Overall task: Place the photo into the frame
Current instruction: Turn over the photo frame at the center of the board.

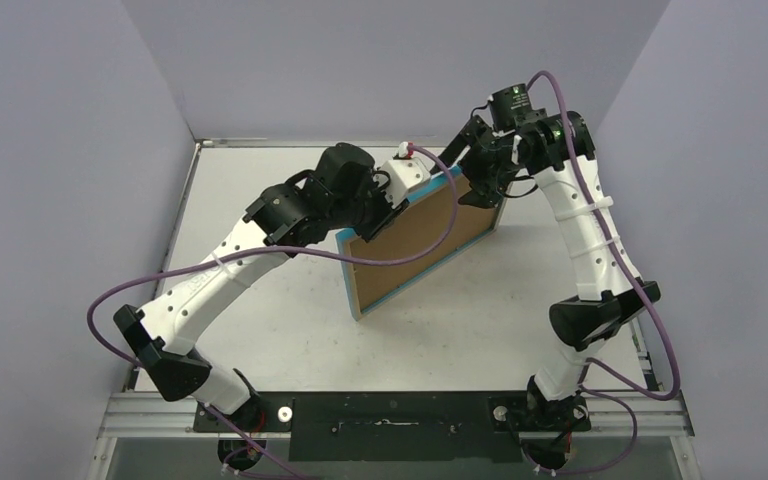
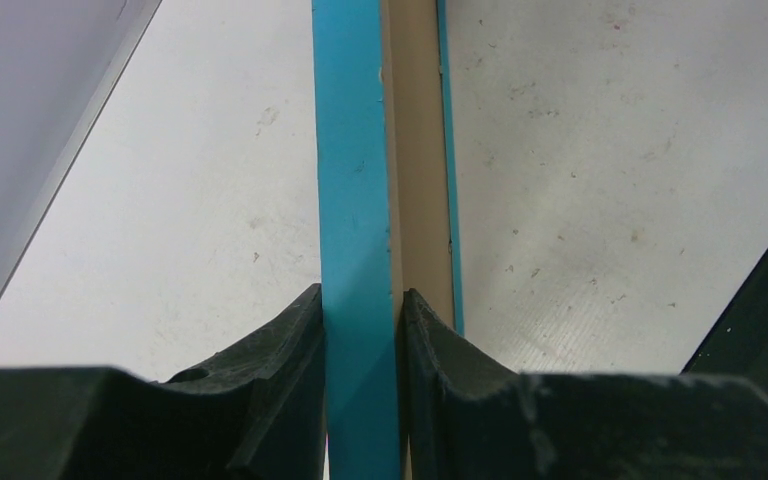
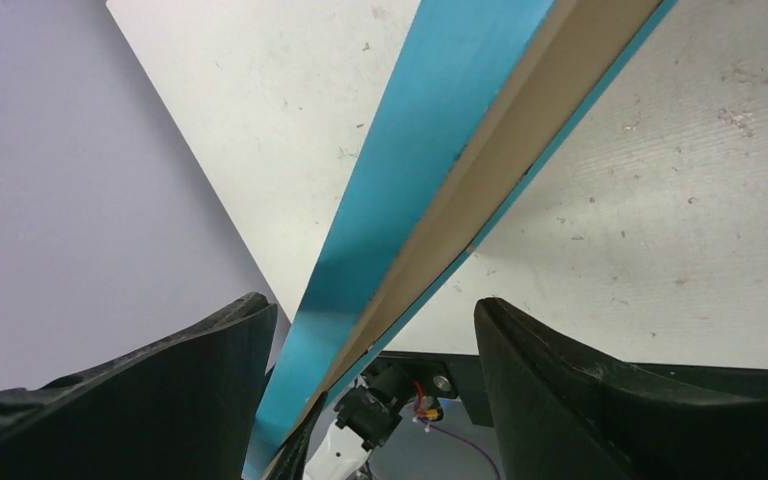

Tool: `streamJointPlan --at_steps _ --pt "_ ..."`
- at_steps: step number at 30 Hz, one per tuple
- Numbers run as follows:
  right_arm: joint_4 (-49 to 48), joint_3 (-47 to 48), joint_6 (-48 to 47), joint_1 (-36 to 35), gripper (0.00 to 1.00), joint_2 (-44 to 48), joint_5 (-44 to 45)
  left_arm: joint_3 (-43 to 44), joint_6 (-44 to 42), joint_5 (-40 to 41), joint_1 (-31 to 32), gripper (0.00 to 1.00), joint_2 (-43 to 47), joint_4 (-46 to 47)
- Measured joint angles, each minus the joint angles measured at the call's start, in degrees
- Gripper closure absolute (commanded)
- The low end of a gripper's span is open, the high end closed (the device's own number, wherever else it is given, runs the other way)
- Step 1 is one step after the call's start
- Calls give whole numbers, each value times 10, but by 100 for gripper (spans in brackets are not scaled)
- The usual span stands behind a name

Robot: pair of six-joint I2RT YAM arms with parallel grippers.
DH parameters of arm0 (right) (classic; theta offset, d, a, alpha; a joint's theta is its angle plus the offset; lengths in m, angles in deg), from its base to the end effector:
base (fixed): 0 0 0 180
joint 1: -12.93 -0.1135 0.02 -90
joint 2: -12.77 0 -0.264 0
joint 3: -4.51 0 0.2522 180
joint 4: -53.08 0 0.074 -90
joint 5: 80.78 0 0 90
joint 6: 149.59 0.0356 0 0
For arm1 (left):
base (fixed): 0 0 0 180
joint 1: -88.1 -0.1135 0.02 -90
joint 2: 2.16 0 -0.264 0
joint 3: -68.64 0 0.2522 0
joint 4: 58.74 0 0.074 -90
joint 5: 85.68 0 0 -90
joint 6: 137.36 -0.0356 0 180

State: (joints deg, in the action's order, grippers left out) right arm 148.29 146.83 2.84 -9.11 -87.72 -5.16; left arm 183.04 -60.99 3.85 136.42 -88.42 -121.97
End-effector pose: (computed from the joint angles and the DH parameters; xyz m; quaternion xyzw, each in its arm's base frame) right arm 0.2939 0.1285 0.4542 0.2883 0.8976 0.2975 0.1509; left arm 0.2091 -0.2353 0.4329 0.4583 0.7598 -0.1409 0.4390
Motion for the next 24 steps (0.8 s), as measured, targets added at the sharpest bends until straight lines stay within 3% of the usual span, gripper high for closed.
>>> streamJointPlan --at_steps 9,12,17,20,24 --pt "5 -61 4 3 44 26 -12 -8 -1 0 28 98 8 0" --pt "23 -66 3 3 54 32 -9 -23 3 -16 35 86 21 1" --pt "45 -75 19 3 78 38 -6 -53 12 -63 35 52 47 10" --pt "40 -92 42 6 85 46 -15 -71 25 -96 41 34 61 27" --pt "15 -132 26 24 88 60 -38 -91 34 -138 44 26 77 47"
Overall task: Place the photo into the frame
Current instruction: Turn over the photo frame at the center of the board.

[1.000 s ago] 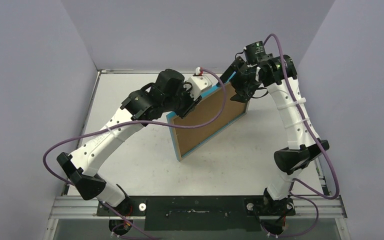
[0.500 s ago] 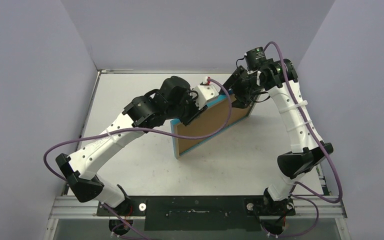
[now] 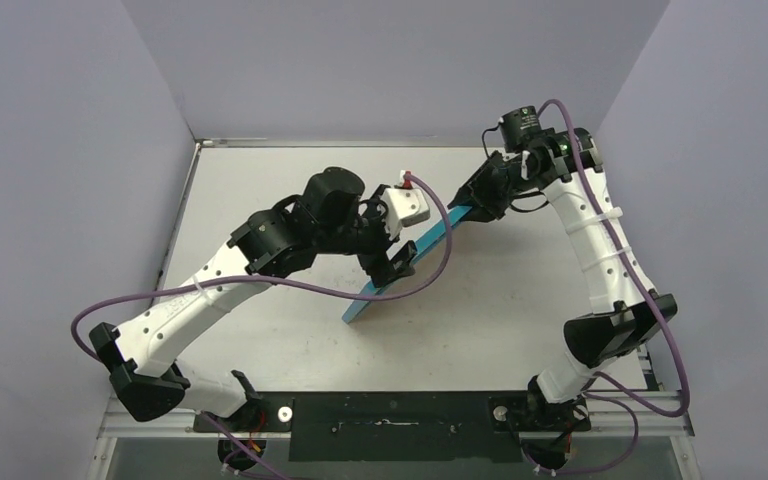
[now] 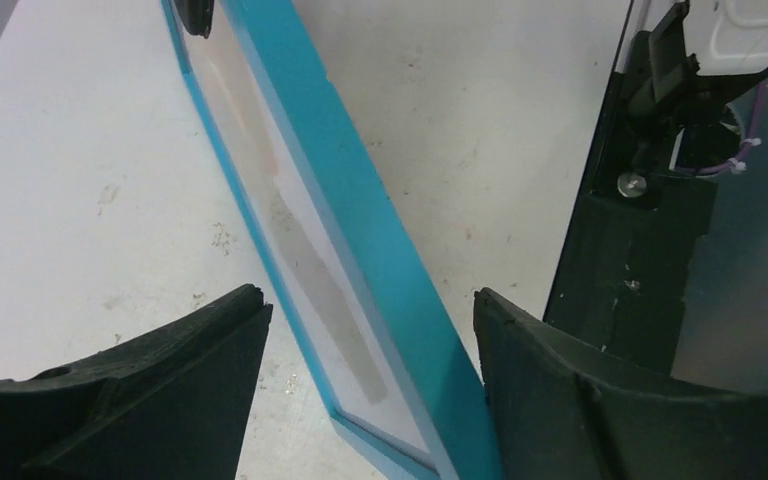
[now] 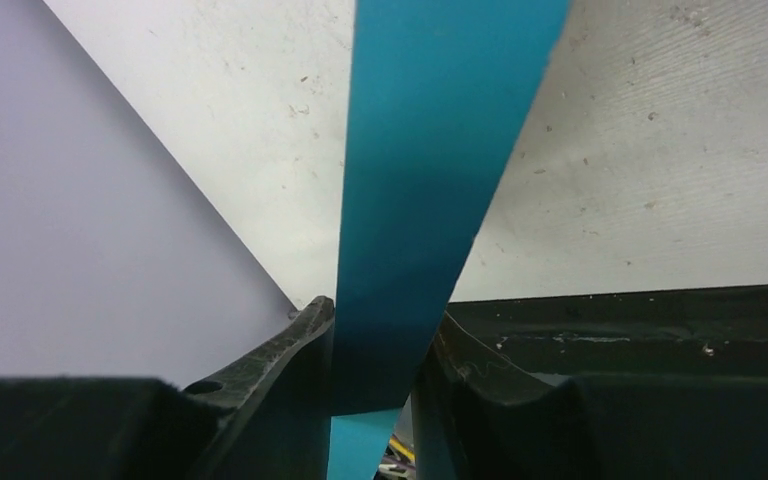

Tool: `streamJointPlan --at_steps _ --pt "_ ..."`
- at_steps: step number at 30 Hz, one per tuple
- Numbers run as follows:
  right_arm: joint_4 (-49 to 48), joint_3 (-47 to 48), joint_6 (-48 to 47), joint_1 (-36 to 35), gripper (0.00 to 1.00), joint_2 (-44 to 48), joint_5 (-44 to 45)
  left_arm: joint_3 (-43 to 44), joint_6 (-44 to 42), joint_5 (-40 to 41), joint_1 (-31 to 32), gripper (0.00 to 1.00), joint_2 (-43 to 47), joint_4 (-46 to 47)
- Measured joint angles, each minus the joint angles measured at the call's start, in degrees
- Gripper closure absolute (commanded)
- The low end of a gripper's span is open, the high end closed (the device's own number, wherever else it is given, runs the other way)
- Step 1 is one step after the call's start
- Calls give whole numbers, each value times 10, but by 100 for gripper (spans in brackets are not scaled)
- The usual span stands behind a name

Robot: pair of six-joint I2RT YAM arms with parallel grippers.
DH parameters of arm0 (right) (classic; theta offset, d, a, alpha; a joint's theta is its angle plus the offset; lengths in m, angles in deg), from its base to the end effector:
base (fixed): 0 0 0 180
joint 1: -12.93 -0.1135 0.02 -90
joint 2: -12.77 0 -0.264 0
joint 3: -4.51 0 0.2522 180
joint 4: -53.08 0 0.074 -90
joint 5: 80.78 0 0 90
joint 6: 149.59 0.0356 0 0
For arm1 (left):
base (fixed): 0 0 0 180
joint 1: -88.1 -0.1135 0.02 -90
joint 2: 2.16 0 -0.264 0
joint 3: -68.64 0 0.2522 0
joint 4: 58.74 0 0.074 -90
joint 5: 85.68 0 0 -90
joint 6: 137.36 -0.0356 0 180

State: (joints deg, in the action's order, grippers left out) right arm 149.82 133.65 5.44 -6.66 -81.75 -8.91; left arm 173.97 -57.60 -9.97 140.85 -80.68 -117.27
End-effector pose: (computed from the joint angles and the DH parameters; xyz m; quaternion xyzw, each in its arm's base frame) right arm 0.2778 0.1106 0.4246 0.3352 0.8987 0.2732 0.0730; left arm 0.1654 -0.2321 0.4289 0.5044 0.7073 -0.2764 0.4109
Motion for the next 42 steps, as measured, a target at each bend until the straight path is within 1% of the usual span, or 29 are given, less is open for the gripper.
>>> streamJointPlan --at_steps 3,8,10,11,13,15,18,21,25,29,33,36,38,39,42 --pt "-31 -52 -37 20 90 30 -28 -6 8 -26 -9 25 8 16" --pt "-145 -206 -116 83 89 92 -83 -19 44 -77 -47 24 15 53" --pt "-217 -278 -149 103 88 101 -103 -21 74 -86 -70 24 15 64" --pt "-268 -318 -163 107 87 99 -124 -22 91 -89 -82 24 15 70" --pt "-338 -362 -175 108 88 88 -157 -23 125 -90 -107 24 14 84" --pt "-398 -386 -186 108 87 67 -191 -23 156 -88 -134 24 11 89" --pt "-466 -390 -213 110 86 25 -237 -23 194 -78 -172 24 -3 90" --pt "-507 -386 -244 115 85 -23 -286 -29 232 -61 -224 25 -32 86" --pt "-513 -352 -301 123 86 -102 -350 -60 267 -45 -300 26 -81 71" --pt "-479 -309 -360 125 86 -161 -375 -105 285 -30 -355 26 -124 55" --pt "-449 -301 -392 125 86 -177 -384 -152 297 -19 -386 27 -137 51" --pt "-417 -271 -422 125 86 -200 -393 -171 307 -21 -402 27 -142 53" --pt "-386 -235 -453 125 83 -233 -402 -178 311 -24 -413 27 -153 60" --pt "-369 -216 -471 125 78 -251 -407 -180 312 -26 -419 27 -162 63" --pt "-327 -173 -518 127 69 -301 -415 -184 315 -28 -432 28 -201 72"
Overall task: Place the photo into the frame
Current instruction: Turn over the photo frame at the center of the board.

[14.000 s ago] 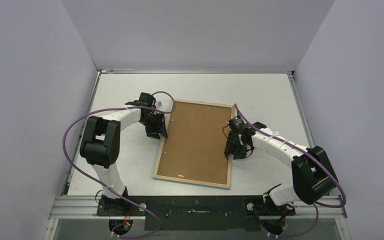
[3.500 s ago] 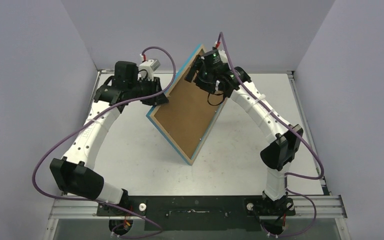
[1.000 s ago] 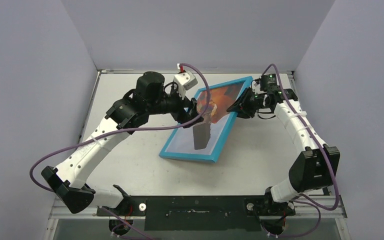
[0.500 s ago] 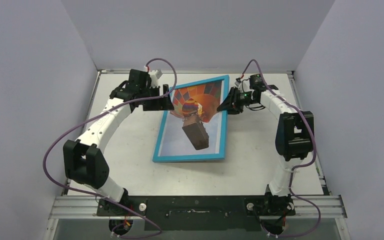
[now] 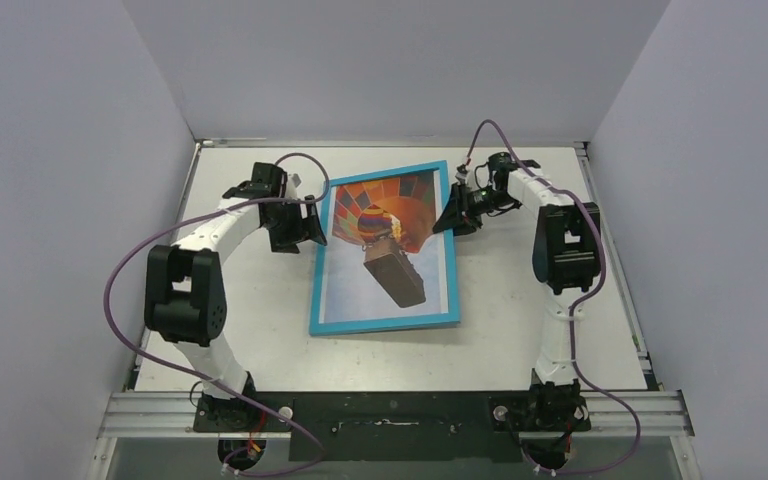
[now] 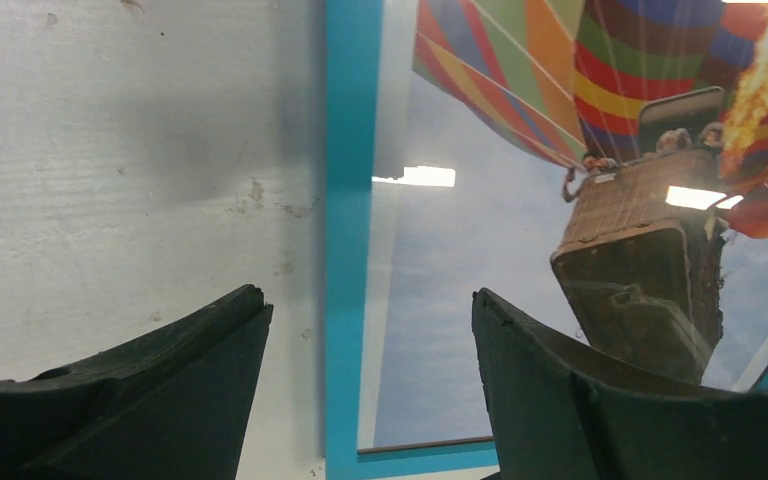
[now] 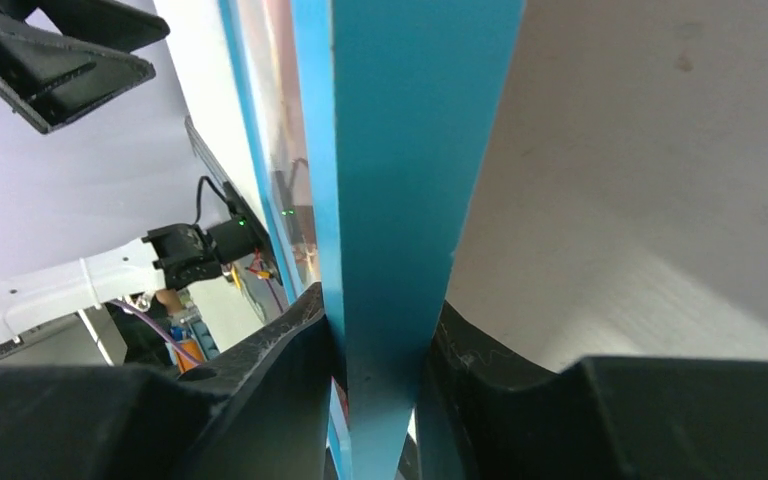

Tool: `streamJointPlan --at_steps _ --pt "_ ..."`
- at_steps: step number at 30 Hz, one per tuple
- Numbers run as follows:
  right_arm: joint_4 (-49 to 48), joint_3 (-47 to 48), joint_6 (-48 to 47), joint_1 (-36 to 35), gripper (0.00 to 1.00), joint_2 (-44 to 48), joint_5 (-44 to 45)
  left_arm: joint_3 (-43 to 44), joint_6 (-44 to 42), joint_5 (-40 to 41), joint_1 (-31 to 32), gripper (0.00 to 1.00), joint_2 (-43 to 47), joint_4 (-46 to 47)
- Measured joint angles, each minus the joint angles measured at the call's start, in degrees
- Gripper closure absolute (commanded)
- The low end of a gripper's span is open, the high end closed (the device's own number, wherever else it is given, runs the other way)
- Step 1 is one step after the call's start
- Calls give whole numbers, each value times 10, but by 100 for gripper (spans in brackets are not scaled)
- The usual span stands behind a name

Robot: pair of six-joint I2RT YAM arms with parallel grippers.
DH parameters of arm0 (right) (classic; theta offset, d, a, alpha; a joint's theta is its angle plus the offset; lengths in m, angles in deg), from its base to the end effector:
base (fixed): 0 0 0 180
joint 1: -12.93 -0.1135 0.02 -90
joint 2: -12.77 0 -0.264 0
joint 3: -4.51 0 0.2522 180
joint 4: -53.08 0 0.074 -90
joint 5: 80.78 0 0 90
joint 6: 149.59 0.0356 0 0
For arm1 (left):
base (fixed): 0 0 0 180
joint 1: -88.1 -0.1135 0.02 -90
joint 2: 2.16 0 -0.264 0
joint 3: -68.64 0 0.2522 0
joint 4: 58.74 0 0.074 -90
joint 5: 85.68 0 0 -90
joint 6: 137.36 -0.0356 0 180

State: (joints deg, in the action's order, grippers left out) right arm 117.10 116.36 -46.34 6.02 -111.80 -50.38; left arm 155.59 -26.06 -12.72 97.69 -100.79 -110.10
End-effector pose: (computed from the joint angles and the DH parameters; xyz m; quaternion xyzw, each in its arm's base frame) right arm 0.4300 0.0830 0.1858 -0.0096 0.8638 0.5036 0.0122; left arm 0.3489 -0.0695 0.2272 -0.0638 0.9602 -0.2003 0.1838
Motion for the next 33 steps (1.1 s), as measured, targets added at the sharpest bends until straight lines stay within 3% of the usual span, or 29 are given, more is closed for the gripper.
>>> streamJointPlan --at_steps 9,13,19,27,28,29,33 --pt "52 24 -96 1 52 -57 54 -6 11 10 -11 28 -87 16" --pt "49 24 -101 2 39 -57 69 -17 21 3 -15 28 -89 43" --pt "11 8 -75 13 33 -49 92 -17 26 -8 -18 29 -97 62" --pt "-50 -76 -14 34 28 71 224 -1 22 19 -18 28 -88 30" --pt "-57 -91 -2 36 27 96 251 -1 21 23 -18 21 -80 24" --pt "-64 -106 10 36 26 123 281 -1 20 29 -18 6 -67 13" --pt "-87 -173 56 36 11 248 388 6 17 37 -19 3 -10 -23"
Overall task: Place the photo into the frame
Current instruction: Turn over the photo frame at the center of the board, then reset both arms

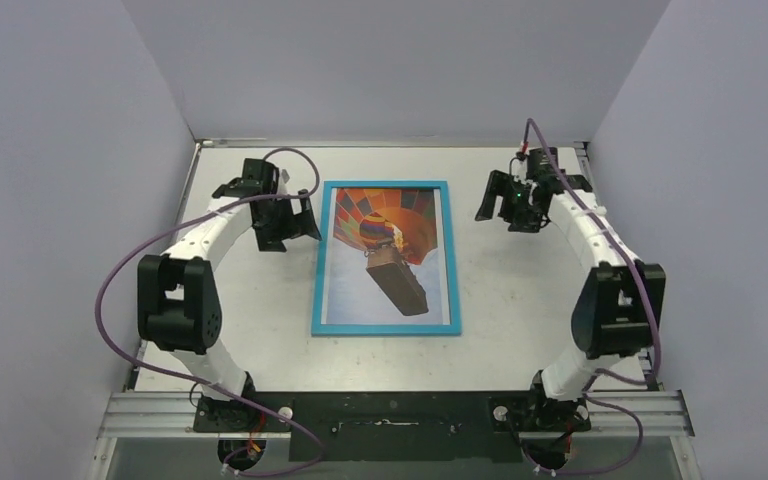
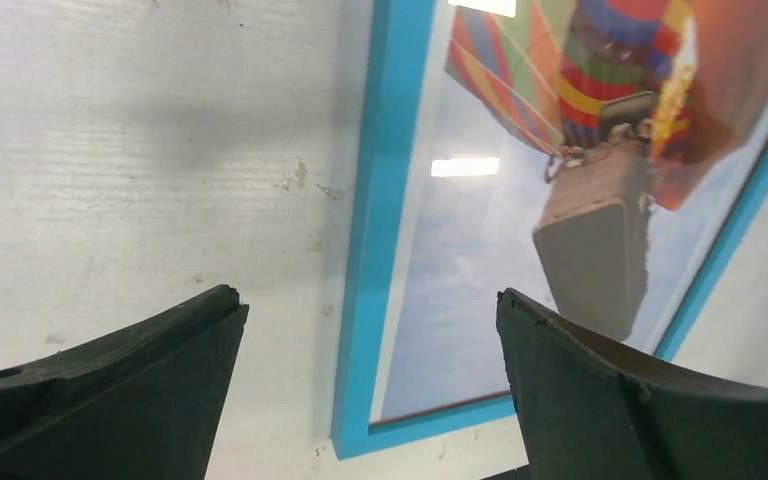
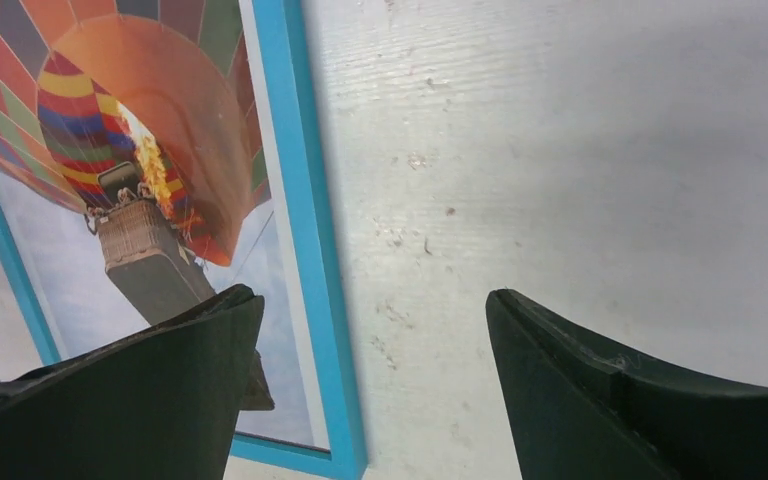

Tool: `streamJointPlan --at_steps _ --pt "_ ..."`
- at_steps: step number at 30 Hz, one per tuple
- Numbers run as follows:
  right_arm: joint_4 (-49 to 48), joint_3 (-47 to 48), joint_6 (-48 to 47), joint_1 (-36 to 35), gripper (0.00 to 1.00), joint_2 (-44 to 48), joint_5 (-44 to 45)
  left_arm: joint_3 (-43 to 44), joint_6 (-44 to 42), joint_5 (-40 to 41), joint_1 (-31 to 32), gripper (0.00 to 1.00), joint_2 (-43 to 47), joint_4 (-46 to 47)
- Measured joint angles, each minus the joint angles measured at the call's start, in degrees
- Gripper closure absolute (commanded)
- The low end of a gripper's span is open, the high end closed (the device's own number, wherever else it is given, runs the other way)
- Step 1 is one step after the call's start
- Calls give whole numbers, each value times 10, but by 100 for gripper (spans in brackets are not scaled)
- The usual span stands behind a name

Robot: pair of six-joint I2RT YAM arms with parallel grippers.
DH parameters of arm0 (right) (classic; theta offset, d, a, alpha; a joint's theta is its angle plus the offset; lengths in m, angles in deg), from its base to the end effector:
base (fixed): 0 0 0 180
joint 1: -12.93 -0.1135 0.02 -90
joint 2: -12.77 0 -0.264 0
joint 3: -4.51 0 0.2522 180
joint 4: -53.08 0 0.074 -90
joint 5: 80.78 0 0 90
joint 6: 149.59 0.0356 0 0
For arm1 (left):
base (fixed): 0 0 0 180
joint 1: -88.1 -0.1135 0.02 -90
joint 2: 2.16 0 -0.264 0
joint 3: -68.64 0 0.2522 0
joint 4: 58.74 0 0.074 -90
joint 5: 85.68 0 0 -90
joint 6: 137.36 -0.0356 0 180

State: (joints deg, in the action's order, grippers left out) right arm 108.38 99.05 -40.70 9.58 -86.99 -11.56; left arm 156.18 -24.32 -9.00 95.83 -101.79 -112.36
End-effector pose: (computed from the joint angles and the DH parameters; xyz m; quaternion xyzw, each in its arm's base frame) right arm 0.3673 0.0342 0.2573 0.0831 0.9487 0.2194 0.2119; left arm 0.3511 -0.0559 0.2219 -0.1052 0.9656 -0.1648 0.1714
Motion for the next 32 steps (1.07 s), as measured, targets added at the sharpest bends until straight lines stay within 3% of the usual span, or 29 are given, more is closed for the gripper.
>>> streamJointPlan --at_steps 2,11,16,25,32 --pt "-4 -38 23 -1 1 77 47 8 -2 1 0 3 33 -16" --pt "38 -166 101 -25 0 349 254 5 -17 56 1 3 213 -51" --pt "79 -175 114 -26 0 469 333 -41 -25 119 11 3 339 -52" --pt "150 -94 76 -26 0 531 411 -85 -12 212 16 3 572 -92" --pt "175 -82 53 -29 0 573 431 -67 4 252 16 3 651 -139"
